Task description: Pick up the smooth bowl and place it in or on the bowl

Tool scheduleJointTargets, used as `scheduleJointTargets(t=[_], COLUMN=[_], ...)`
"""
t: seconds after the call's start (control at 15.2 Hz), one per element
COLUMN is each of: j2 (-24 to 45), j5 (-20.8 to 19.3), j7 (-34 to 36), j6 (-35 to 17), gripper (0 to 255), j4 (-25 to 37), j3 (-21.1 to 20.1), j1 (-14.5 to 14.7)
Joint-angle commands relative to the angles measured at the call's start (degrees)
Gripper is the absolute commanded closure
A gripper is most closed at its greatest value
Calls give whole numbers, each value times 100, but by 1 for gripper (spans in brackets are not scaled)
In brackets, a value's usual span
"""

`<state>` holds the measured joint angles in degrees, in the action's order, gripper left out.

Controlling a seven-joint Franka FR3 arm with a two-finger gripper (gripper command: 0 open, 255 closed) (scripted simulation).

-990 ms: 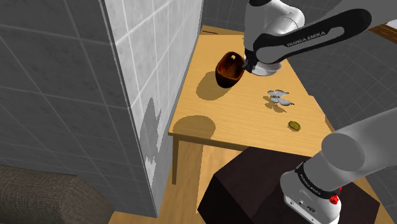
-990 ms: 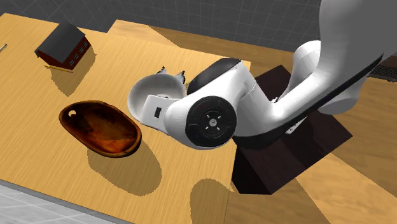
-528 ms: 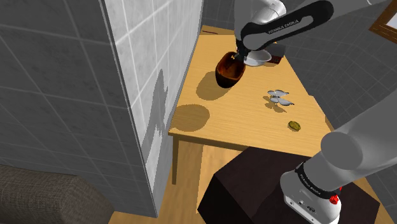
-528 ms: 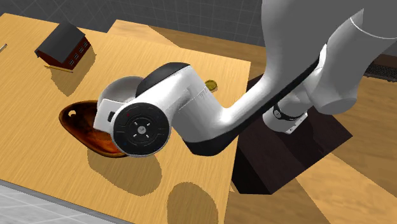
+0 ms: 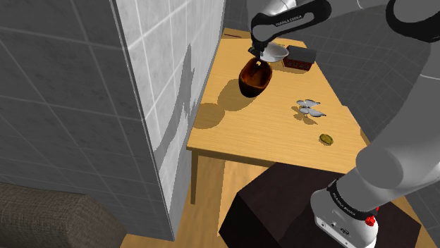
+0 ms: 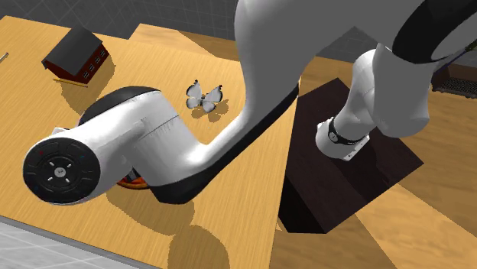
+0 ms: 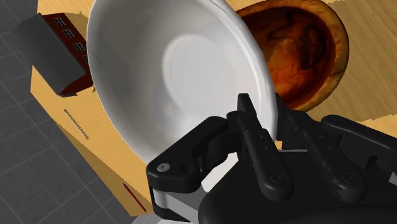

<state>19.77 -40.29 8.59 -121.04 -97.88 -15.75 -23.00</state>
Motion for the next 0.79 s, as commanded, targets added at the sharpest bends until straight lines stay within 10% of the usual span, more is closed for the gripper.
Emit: scheduleJointTargets(t=[0.0,0.2,0.73], j2=[468,1218,1405], j5=[-27,-46,-211], j7=[-165,-430,-144], j6=[195,540,138], gripper=[255,255,255], j4=[703,1857,1569], j3=[39,94,170], j1=[47,175,181])
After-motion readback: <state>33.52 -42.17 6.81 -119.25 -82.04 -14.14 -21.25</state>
